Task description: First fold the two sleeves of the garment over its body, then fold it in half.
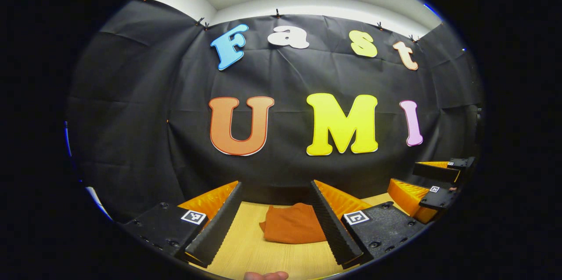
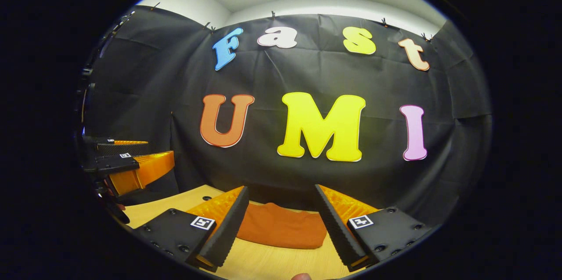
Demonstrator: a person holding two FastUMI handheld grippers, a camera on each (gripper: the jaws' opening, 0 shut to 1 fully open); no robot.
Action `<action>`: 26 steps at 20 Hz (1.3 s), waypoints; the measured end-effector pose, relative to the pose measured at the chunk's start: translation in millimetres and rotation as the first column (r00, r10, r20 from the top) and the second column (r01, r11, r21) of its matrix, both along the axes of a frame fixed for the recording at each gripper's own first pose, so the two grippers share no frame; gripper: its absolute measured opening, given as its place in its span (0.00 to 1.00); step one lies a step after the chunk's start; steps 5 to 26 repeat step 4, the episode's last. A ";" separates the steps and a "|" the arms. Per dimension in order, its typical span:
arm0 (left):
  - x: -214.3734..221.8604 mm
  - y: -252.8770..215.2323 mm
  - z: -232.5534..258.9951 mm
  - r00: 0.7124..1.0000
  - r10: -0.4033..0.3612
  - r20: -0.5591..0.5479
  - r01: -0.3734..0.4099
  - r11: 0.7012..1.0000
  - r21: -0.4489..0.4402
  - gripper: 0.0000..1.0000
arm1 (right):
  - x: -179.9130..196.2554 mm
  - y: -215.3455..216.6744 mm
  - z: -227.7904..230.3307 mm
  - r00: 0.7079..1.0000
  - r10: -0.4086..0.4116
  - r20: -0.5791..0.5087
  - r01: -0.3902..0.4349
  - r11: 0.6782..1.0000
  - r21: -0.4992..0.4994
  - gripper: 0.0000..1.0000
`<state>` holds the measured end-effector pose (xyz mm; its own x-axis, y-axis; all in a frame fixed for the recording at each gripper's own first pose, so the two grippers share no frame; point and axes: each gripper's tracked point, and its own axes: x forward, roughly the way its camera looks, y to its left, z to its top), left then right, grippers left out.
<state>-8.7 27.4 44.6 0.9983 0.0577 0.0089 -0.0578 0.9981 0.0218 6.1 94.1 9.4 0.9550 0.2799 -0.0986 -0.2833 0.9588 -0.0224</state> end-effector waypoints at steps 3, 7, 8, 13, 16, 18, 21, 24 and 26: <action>0.7 4.2 -0.2 1.000 0.019 -0.005 -0.019 1.000 -0.007 0.98 | 5.1 4.6 2.2 1.000 0.014 -0.003 -0.014 1.000 0.009 0.94; 1.8 6.0 -1.2 1.000 0.025 -0.006 -0.025 1.000 -0.004 1.00 | 7.1 7.7 1.3 1.000 0.022 -0.006 -0.022 1.000 0.010 0.94; 1.8 6.0 -1.2 1.000 0.025 -0.006 -0.025 1.000 -0.004 1.00 | 7.1 7.7 1.3 1.000 0.022 -0.006 -0.022 1.000 0.010 0.94; 1.8 6.0 -1.2 1.000 0.025 -0.006 -0.025 1.000 -0.004 1.00 | 7.1 7.7 1.3 1.000 0.022 -0.006 -0.022 1.000 0.010 0.94; 1.8 6.0 -1.2 1.000 0.025 -0.006 -0.025 1.000 -0.004 1.00 | 7.1 7.7 1.3 1.000 0.022 -0.006 -0.022 1.000 0.010 0.94; 1.8 6.0 -1.2 1.000 0.025 -0.006 -0.025 1.000 -0.004 1.00 | 7.1 7.7 1.3 1.000 0.022 -0.006 -0.022 1.000 0.010 0.94; 1.8 6.0 -1.2 1.000 0.025 -0.006 -0.025 1.000 -0.004 1.00 | 7.1 7.7 1.3 1.000 0.022 -0.006 -0.022 1.000 0.010 0.94; 1.8 6.0 -1.2 1.000 0.025 -0.006 -0.025 1.000 -0.004 1.00 | 7.1 7.7 1.3 1.000 0.022 -0.006 -0.022 1.000 0.010 0.94; 1.8 6.0 -1.2 1.000 0.025 -0.006 -0.025 1.000 -0.004 1.00 | 7.1 7.7 1.3 1.000 0.022 -0.006 -0.022 1.000 0.010 0.94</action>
